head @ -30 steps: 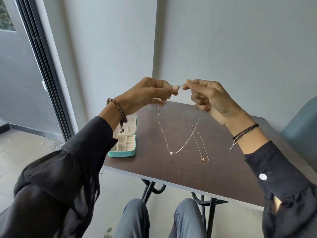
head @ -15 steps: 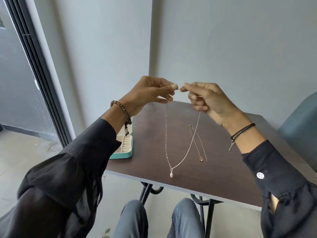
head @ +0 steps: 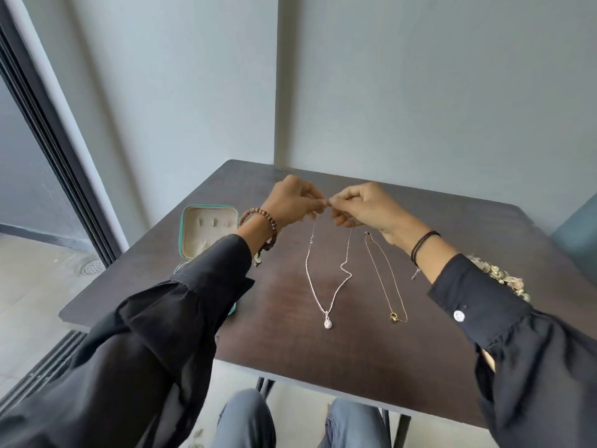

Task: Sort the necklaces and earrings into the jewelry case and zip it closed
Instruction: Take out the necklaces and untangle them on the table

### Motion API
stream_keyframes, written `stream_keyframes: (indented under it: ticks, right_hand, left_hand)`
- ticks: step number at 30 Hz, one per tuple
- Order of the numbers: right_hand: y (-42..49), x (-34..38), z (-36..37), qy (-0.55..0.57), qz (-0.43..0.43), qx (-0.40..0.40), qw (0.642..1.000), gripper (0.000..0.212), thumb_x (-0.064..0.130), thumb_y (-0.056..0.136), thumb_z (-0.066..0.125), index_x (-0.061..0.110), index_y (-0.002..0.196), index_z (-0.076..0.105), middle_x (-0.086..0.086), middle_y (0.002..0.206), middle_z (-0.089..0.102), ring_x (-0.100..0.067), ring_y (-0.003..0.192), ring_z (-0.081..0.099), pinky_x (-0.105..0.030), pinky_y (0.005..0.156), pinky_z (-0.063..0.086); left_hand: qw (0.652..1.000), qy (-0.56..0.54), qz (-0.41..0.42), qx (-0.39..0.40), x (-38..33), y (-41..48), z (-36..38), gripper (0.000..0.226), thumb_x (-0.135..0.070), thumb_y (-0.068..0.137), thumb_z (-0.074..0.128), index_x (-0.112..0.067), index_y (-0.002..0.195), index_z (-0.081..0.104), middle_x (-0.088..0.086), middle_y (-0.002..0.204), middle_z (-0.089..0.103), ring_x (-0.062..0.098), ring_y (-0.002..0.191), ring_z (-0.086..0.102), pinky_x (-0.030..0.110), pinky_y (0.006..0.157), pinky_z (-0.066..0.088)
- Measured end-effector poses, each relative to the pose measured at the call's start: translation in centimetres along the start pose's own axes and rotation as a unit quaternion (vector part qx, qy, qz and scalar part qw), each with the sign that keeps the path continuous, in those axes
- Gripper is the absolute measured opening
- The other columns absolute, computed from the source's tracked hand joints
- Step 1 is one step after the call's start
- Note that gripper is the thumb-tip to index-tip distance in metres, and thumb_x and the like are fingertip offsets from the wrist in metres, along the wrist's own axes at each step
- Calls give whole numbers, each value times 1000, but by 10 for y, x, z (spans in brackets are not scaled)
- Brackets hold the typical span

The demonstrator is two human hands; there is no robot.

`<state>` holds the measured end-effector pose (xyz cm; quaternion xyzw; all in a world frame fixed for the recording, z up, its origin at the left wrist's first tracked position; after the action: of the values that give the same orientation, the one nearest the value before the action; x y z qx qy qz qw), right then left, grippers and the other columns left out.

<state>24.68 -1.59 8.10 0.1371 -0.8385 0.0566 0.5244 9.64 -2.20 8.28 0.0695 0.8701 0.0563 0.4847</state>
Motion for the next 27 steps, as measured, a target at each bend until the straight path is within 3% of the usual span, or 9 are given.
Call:
stream_keyframes:
  ticks: [4,8,11,14,19,23,27]
  right_hand:
    - [35,-26,8,-36,19,-6,999,14,13,100,64,0,102,69,-16,88,71,-12,62,68,-18,57,53]
    - [63,-46,9,-92,28,-23,995,16,10,99,65,-5,103,70,-18,86,71,-13,60,65,-15,54,51]
    - [81,-58,6,-161,18,-39,986,15,10,94,71,-4,91,75,-20,82,75,-17,60,63,-23,69,56]
    - [95,-65,-1,-215,16,-68,974,10,16,88,77,8,83,80,-7,72,74,-14,66,64,-30,78,57]
    - [98,-70,1,-266,22,-50,963,5,20,87,79,15,88,81,3,75,70,-1,59,53,-20,65,44]
    - [96,-68,1,-277,17,-57,959,7,20,87,79,15,92,80,0,86,71,-12,81,59,-19,73,40]
    - [88,-57,1,-272,5,-67,960,6,21,87,78,17,90,79,1,86,72,-13,87,61,-20,74,39]
  left_hand:
    - [997,71,-23,-7,30,30,15,12,-25,89,75,-13,89,78,2,81,78,15,76,73,21,60,50]
    - [990,133,-42,3,52,55,26,7,-28,87,76,-23,82,76,-5,76,73,17,80,72,36,79,59]
    - [985,167,-51,0,59,66,32,7,-31,87,77,-24,88,77,-6,76,69,18,81,69,32,72,52]
    - [977,203,-58,-8,64,74,36,8,-32,87,77,-25,92,77,-4,94,74,18,90,68,30,73,49]
    - [970,235,-69,-9,69,78,40,14,-29,81,78,-26,95,78,-4,104,74,22,99,68,29,77,47]
    - [970,232,-64,-15,65,75,38,16,-27,82,77,-26,98,77,-6,103,74,21,99,68,29,78,47]
    - [973,223,-51,-22,54,66,29,11,-25,83,76,-27,94,75,-10,99,75,18,99,68,29,79,48]
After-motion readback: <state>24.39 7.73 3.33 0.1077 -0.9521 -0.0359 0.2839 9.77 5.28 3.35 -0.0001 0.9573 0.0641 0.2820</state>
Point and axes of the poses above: each hand's wrist, its own y-axis towards the middle knuckle, its own z-axis out of the palm, x = y × z, the point moved 10 cm from there along y, towards the middle knuckle
